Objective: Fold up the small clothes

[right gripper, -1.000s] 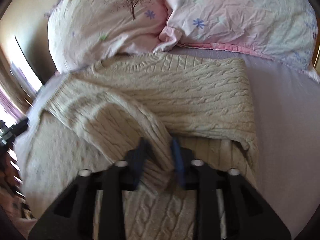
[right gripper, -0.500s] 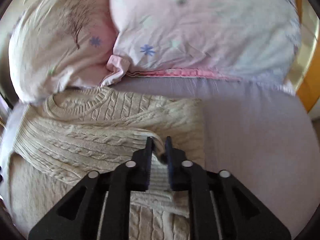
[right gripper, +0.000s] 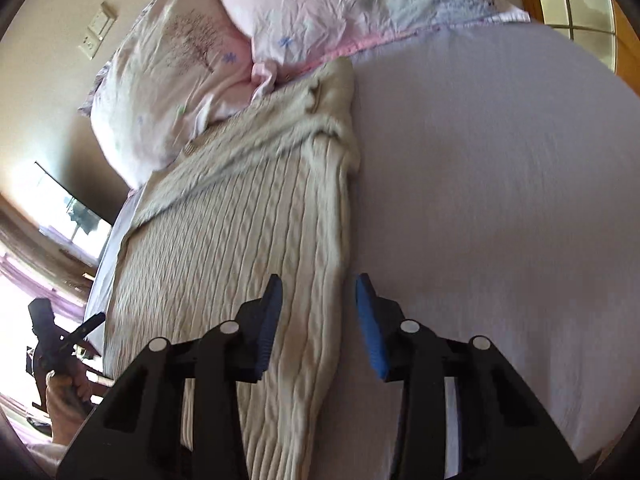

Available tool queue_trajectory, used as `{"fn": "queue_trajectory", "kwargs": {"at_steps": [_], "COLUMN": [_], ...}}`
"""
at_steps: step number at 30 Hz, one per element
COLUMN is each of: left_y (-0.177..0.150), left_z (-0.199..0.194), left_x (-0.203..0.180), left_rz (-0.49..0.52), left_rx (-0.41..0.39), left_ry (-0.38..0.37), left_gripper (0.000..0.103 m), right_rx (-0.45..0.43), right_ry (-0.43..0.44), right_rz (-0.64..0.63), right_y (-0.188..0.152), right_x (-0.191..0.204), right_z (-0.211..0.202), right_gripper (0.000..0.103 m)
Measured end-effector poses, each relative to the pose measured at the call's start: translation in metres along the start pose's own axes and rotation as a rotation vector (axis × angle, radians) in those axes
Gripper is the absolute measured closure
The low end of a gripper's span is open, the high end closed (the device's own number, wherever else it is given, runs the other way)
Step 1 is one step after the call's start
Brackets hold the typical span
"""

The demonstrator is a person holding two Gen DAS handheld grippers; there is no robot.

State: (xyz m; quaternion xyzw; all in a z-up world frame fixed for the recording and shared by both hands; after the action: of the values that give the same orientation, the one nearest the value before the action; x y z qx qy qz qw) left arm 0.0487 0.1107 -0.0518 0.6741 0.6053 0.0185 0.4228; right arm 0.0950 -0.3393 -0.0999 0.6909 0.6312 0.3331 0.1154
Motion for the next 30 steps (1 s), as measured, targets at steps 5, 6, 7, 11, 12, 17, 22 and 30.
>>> {"fn": "queue_trajectory", "kwargs": {"at_steps": [5, 6, 7, 11, 12, 17, 22, 30], "left_y": [-0.026, -0.030, -0.034, -0.044, -0.045, -0.032, 0.052, 0.208], "left_z": [-0.015, -0.017, -0.019, -0.018, -0.017, -0.019, -0.038, 0.046], "left_x": [-0.014, -0.017, -0.020, -0.028, -0.028, -0.032, -0.029, 0.016], "left_rz": [-0.002, -0.003, -0.006, -0.054, -0.069, -0.108, -0.034, 0.005], "left_rx": [-0.016, -0.016, -0.018, 0.000, 0.009, -0.015, -0.171, -0.196], "left_ry": [-0.035, -0.045, -0.053, -0.086, -0.093, -0.125, -0.104, 0.055], "left_gripper": [0.041, 0.042, 0.047, 0.074, 0.079, 0.095, 0.095, 0.095], "right_rx": [0.010, 0.027, 0.031, 0.045, 0.033, -0.150, -0.270, -0.266], "right_ry": [0.114, 0.155, 0.178, 0.223, 0.235, 0.349, 0.415, 0.273], "right_rz": [-0.010, -0.023, -0.038, -0.123, -0.120, -0.028, 0.076, 0.277], "right_y": [-0.045, -0.056, -0.063, -0.082, -0.079, -0.024, 0.047, 0.175], "right_x": [0.010, 0.017, 0.021, 0.045, 0.047, 0.053, 0.051, 0.048], "right_z": [-0.021, -0.023, -0.025, -0.030, -0.032, -0.075, -0.088, 0.023], "right_gripper": [0.068, 0.074, 0.078, 0.096, 0.096, 0.097, 0.097, 0.097]}}
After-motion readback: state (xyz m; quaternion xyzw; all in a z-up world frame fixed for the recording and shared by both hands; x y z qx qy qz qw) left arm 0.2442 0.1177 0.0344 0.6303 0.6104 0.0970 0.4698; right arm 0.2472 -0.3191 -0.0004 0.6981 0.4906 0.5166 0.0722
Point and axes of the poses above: each gripper's, at about its wrist camera, not at the fingertips, and z roughly the way its jaws point, x to its left, y to its top, the point moved 9 cm from there along z, roughly the way its jaws point, and after that the axes turned 15 degrees about -y, right-handed, at the moved point
